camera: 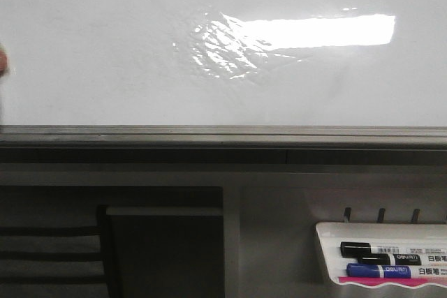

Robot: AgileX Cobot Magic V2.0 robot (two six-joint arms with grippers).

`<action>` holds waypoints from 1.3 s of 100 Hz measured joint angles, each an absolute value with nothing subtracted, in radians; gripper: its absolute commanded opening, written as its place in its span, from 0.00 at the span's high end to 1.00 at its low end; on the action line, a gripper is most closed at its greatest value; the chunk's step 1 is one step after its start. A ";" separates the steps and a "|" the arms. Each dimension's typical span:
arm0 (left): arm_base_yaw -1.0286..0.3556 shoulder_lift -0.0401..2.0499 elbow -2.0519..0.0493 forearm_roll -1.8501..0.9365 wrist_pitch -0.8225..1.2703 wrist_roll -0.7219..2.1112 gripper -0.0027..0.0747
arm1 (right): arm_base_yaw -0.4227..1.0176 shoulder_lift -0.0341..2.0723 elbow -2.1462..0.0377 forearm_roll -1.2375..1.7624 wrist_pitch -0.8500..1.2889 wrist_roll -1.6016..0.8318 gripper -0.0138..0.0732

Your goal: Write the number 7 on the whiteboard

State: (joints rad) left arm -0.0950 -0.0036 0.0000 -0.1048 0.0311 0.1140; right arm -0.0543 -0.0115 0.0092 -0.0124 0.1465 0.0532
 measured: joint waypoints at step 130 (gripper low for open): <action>-0.095 -0.004 0.000 -0.105 0.033 0.114 0.99 | -0.054 -0.011 0.009 -0.077 0.044 0.065 0.92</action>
